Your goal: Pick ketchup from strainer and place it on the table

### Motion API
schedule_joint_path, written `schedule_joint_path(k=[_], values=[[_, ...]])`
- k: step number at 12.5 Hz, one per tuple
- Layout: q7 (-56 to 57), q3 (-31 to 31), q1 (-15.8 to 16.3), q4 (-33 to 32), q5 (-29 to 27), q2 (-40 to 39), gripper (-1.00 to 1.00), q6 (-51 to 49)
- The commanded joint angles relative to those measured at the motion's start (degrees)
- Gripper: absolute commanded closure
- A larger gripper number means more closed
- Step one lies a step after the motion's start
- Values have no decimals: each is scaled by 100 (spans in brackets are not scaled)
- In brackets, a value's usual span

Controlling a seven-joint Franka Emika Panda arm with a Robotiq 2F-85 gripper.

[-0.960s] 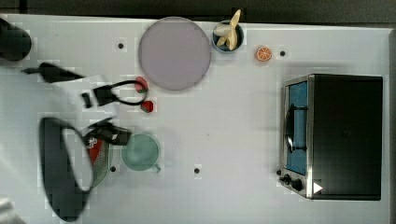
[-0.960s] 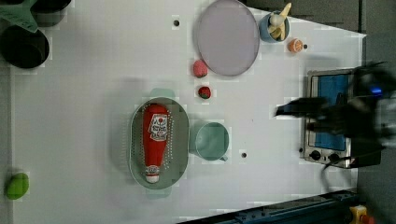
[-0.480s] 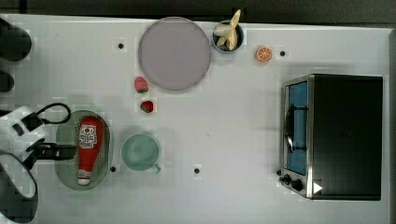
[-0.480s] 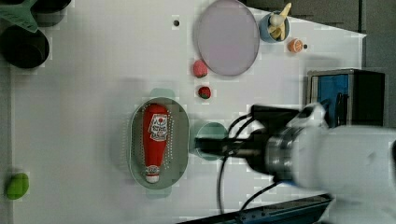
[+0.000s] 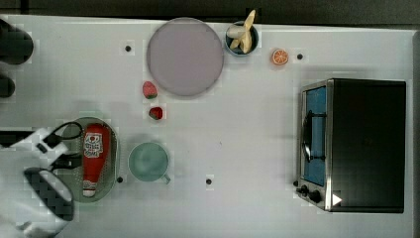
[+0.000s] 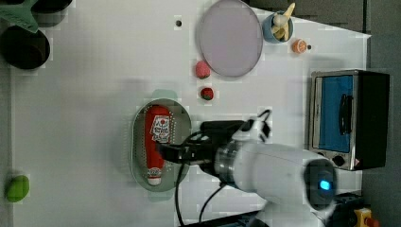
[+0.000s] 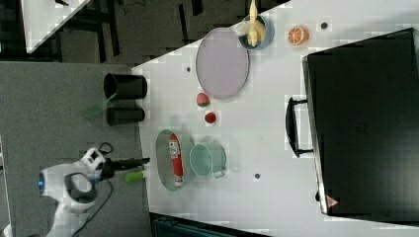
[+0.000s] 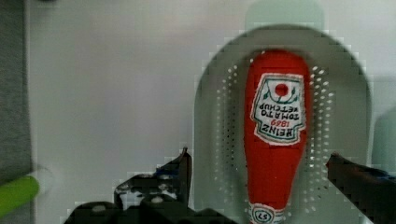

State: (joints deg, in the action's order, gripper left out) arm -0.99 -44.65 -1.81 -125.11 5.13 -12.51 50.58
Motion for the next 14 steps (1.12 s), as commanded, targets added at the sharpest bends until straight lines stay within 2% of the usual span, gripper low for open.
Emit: schedule_joint_path(k=[1, 3, 9, 14], values=[[-835, 186, -118, -356, 441, -458, -100, 697], [-1209, 191, -102, -326, 832, -930, -100, 933], [-1392, 496, -1, 96, 2180, -1895, -100, 1145], [-1745, 779, 343, 433, 2317, -2449, -100, 1147]])
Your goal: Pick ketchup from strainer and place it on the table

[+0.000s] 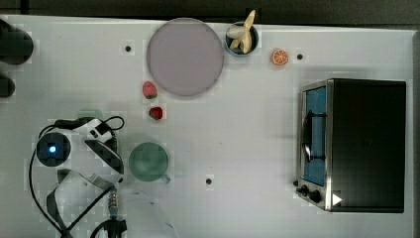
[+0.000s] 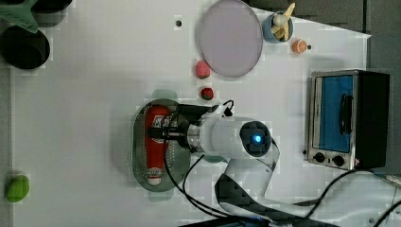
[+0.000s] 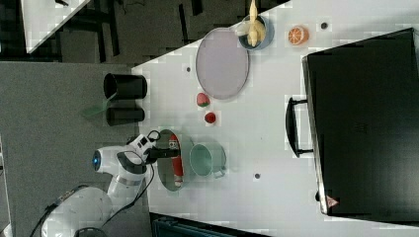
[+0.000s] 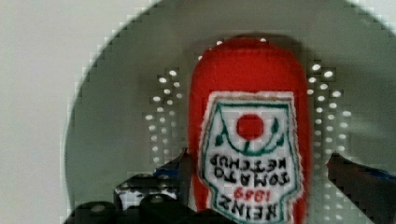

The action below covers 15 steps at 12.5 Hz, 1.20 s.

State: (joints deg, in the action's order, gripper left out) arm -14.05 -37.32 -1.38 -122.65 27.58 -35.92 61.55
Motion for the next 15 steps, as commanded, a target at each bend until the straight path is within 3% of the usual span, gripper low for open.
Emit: schedule_joint_path(k=[1, 4, 10, 15], values=[[-451, 114, 378, 225, 139, -156, -91, 56], [-452, 214, 499, 247, 148, -127, -20, 73], [-451, -180, 385, 237, -261, 883, -19, -629], [-205, -299, 67, 586, -1865, 2117, -19, -1820]])
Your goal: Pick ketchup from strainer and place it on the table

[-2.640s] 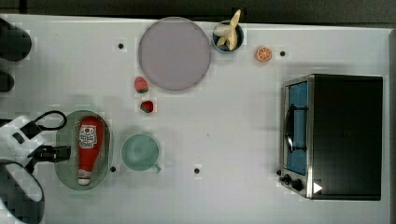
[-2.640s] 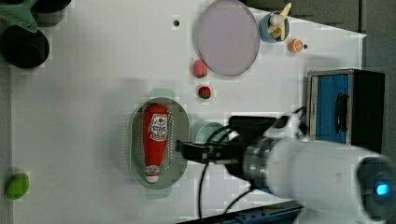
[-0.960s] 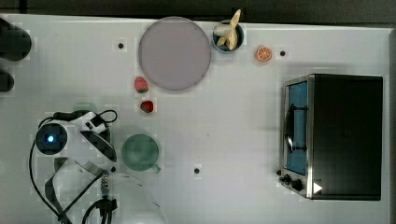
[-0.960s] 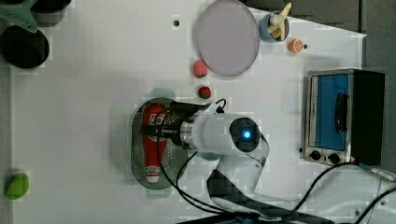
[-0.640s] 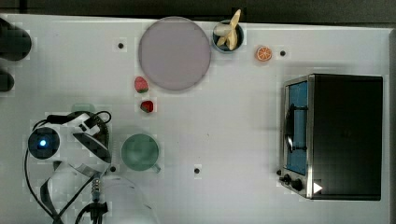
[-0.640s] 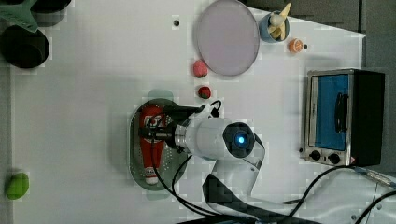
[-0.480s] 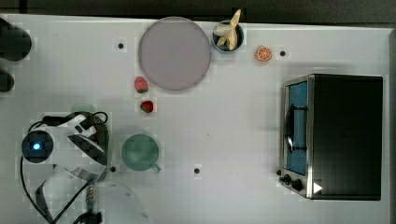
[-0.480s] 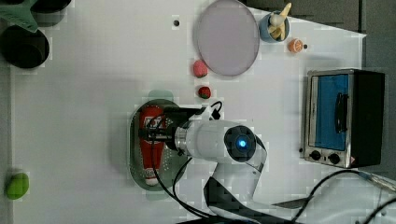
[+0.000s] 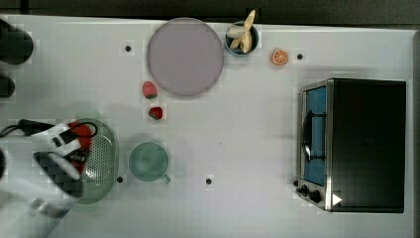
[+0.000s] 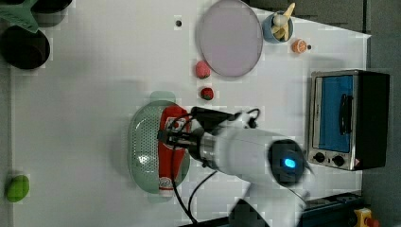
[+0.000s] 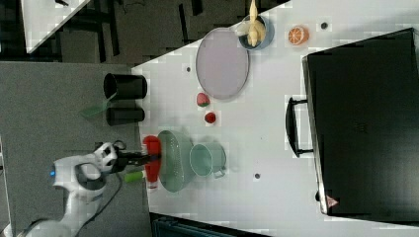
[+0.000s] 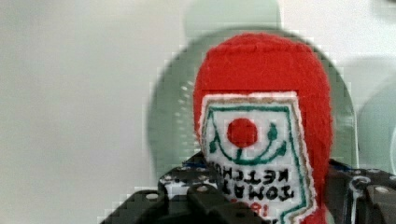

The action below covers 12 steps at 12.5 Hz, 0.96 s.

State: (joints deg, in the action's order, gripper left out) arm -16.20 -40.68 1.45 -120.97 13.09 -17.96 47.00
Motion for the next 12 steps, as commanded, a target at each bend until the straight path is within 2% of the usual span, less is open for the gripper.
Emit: schedule_joint_path(k=[1, 6, 9, 12], values=[[268, 94, -336, 564, -583, 474, -19, -599], [2046, 857, -956, 1565, -616, 701, -19, -2406], [2964, 1588, -1224, 1703, -615, 700, -19, -2482], [3981, 2303, -1360, 1702, -615, 699, -19, -2408]])
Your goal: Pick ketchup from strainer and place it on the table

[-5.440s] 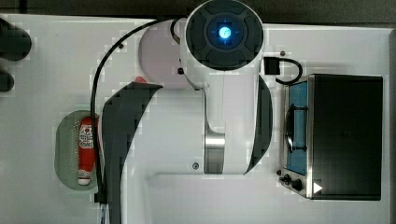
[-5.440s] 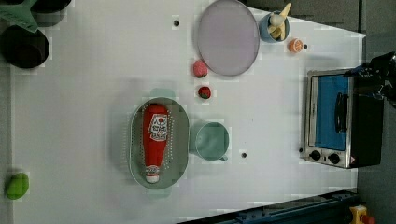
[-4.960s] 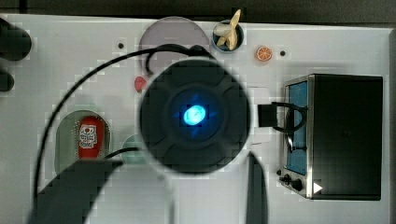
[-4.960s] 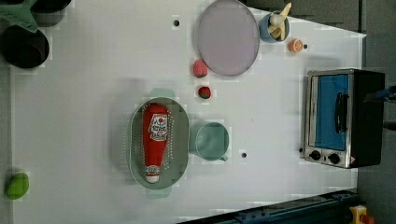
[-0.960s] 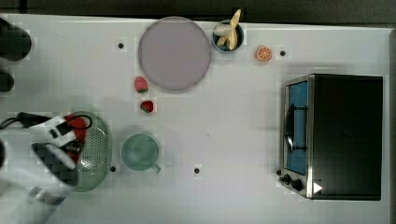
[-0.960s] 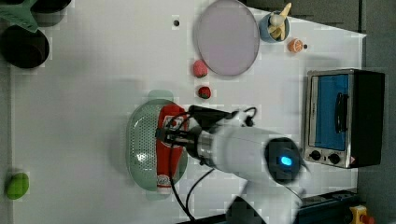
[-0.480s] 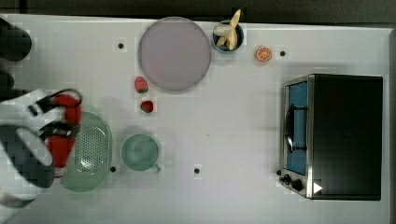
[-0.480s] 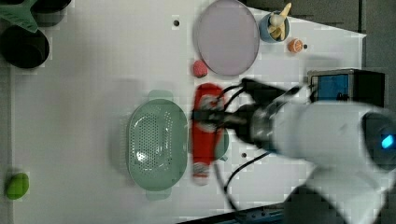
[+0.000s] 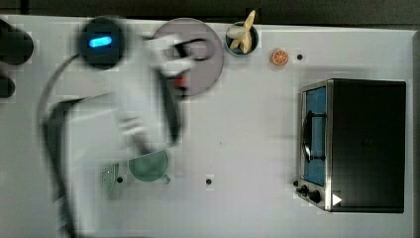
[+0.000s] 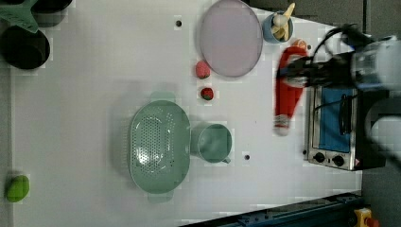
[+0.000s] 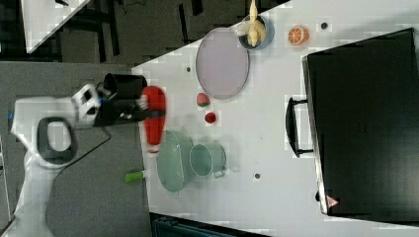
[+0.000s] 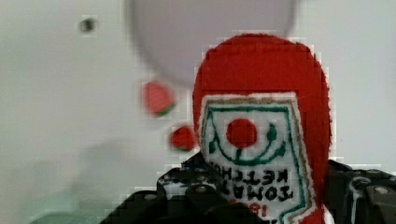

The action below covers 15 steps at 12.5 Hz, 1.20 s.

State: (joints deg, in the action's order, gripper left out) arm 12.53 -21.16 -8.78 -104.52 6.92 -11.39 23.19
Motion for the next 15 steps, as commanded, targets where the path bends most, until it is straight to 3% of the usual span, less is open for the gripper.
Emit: schedule_joint_path(k=[1, 4, 7, 15], values=[[1243, 578, -359, 50, 1, 41, -19, -26], [1341, 1080, -399, -157, 2, 41, -19, 22], [1341, 1332, -404, -737, 1, 41, -19, 715], [1341, 1207, -378, -2581, 2, -23, -19, 2482]])
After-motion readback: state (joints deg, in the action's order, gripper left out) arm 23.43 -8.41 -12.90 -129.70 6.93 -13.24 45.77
